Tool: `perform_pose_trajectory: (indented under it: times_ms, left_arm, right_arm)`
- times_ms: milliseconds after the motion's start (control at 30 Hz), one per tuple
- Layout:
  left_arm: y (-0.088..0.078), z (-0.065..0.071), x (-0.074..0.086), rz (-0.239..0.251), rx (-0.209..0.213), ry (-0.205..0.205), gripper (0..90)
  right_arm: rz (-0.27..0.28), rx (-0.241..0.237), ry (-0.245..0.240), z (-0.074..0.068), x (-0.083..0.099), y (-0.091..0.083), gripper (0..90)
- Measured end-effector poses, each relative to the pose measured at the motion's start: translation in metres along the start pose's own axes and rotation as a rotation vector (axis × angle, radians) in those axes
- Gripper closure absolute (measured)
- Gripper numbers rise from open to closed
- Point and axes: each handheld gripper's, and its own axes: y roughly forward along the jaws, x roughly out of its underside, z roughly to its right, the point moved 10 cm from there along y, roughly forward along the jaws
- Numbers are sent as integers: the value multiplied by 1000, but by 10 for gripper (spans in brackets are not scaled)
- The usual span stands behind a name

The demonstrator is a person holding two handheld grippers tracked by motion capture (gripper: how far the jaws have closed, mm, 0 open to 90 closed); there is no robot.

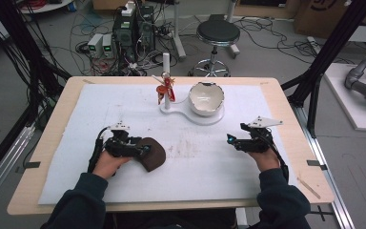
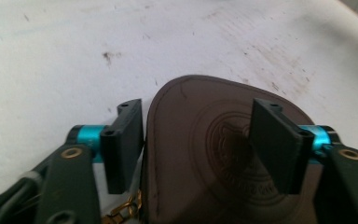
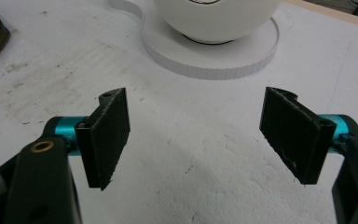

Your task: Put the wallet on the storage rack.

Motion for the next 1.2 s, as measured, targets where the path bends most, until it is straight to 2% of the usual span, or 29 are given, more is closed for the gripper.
perform_pose_trajectory:
  times_ms: [67, 100, 167, 233, 333, 433, 500, 567, 667, 767, 867, 1033, 1200]
  left_arm:
    - [2, -1, 3, -9, 38, -44, 339]
    - [2, -2, 3, -8, 53, -55, 333]
    - [2, -2, 3, -10, 53, -55, 343]
    - [2, 0, 1, 4, 30, -9, 377]
    - [1, 2, -3, 34, 12, 26, 425]
    - [3, 11, -8, 67, 7, 90, 479]
    - [0, 16, -13, 98, -4, 137, 564]
    - [0, 20, -15, 105, -13, 180, 590]
    - [0, 22, -14, 101, 0, 187, 601]
    - [-2, 25, -16, 115, 1, 216, 613]
    - [-2, 31, -18, 126, 3, 260, 622]
    - [-6, 46, -26, 178, 9, 367, 670]
    - [-2, 53, -27, 176, 22, 397, 679]
  right_arm:
    - [1, -1, 2, 0, 0, 1, 245]
    - [-1, -1, -5, 0, 0, 1, 246]
    - [-6, -4, 1, -2, 0, 2, 245]
    - [-5, -7, -5, -2, 0, 2, 246]
    - [-11, -15, -5, -4, 1, 4, 246]
    - [-7, -42, -2, -10, -1, 7, 245]
    - [-5, -69, -6, -15, -2, 9, 246]
    - [-7, -97, -9, -22, -4, 13, 246]
    - [-16, -139, -21, -32, -5, 19, 246]
    - [-25, -167, -38, -41, -6, 23, 246]
    - [-22, -217, -38, -52, -9, 26, 246]
    - [-32, -279, -50, -71, -12, 36, 246]
    - [-50, -370, -57, -97, -13, 49, 246]
